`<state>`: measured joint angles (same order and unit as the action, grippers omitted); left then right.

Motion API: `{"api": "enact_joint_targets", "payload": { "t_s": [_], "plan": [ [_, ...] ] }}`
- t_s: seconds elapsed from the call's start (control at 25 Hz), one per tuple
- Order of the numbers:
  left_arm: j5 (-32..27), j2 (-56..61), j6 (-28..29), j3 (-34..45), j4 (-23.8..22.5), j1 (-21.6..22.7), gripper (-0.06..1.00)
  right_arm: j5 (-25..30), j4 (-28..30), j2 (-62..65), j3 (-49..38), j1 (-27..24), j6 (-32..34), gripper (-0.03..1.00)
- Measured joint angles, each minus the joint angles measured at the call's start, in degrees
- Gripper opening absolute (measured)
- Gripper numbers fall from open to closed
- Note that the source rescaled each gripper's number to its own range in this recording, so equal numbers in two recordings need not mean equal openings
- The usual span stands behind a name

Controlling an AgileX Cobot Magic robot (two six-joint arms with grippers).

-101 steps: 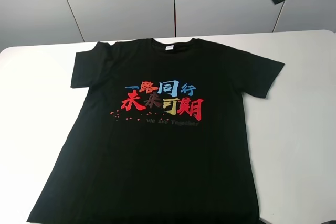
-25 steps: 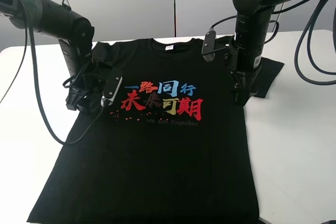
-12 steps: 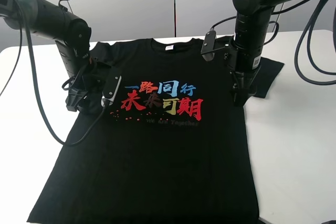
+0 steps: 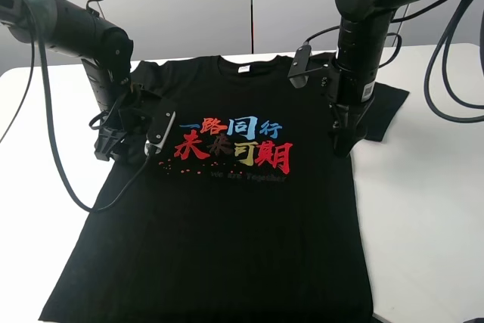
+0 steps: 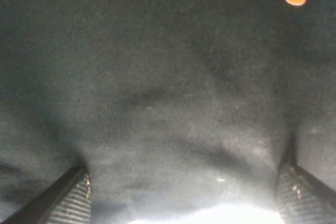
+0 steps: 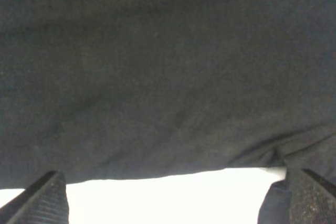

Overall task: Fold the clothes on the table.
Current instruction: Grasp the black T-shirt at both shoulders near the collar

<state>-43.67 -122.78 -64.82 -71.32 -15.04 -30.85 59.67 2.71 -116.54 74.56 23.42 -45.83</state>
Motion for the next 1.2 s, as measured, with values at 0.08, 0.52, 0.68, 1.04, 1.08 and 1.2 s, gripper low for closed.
{"api": "enact_joint_targets", "payload": {
  "t_s": [0.08,0.52,0.68,1.04,1.08,1.2],
  "plan": [
    [-0.3,-0.1,0.0,-0.1,0.1,0.0,0.99,0.1,-0.2,0.0,0.0,0.0,0.0,0.91],
    [-1.0,-0.3,-1.9,-0.4,2.9,0.2,0.97,0.3,-0.5,0.0,0.0,0.0,0.0,0.91],
    [-1.6,-0.3,-3.7,-0.5,4.7,0.5,0.97,0.3,-0.5,0.0,0.0,0.0,0.0,0.91],
    [-1.5,-0.3,-5.1,-0.5,7.7,0.5,0.97,0.3,-0.5,0.0,0.0,0.0,0.0,0.91],
    [-1.5,-0.3,-5.1,-0.5,7.7,0.5,0.97,0.3,-0.5,0.0,0.0,0.0,0.0,0.91],
    [-1.5,-0.3,-5.1,-0.5,7.7,0.5,0.97,0.3,-0.5,0.0,0.0,0.0,0.0,0.91]
  ]
}}
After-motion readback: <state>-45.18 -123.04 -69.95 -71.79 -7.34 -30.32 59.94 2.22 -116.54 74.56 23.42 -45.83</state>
